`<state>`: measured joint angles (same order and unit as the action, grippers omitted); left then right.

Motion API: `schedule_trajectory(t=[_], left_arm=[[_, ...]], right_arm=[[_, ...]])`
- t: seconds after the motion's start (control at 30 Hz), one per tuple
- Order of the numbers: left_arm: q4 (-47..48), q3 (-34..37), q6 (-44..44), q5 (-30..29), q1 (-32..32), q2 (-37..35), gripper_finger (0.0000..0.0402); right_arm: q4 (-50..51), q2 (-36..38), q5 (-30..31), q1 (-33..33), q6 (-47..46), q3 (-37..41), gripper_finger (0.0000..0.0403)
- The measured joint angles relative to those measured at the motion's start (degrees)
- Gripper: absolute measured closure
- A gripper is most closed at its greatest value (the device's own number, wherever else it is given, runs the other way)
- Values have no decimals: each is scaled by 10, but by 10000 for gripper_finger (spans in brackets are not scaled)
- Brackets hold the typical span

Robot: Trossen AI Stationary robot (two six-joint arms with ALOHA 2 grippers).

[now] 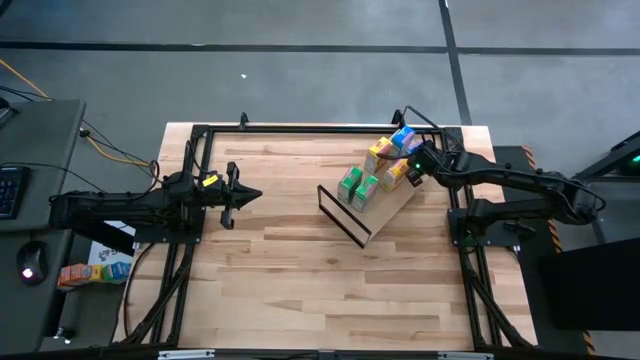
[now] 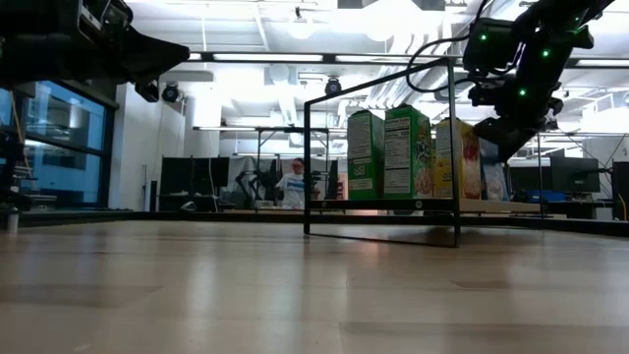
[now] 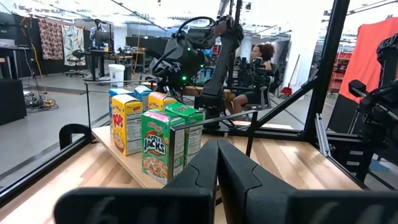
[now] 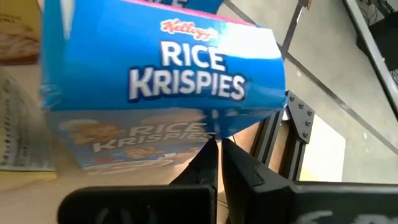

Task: Stack cereal on shelf
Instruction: Adjust the stock cereal boxes on the shelf, then return to Home Position

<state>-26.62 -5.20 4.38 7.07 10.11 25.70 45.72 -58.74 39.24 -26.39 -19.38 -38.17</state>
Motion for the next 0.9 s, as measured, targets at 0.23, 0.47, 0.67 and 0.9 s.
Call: schedule_trajectory(t=[0.23, 0.47, 0.67, 0.9], left_arm=[[0, 0, 0, 0, 0, 0, 402], [0, 0, 0, 0, 0, 0, 402], [1, 0, 1, 0, 0, 0, 401], [4, 0, 0, 0, 0, 0, 402]], right_arm=[[-3, 0, 24, 0, -1, 0, 403], [18, 0, -7, 0, -6, 0, 403], [27, 0, 8, 0, -14, 0, 403], [25, 12, -55, 4, -1, -5, 403]])
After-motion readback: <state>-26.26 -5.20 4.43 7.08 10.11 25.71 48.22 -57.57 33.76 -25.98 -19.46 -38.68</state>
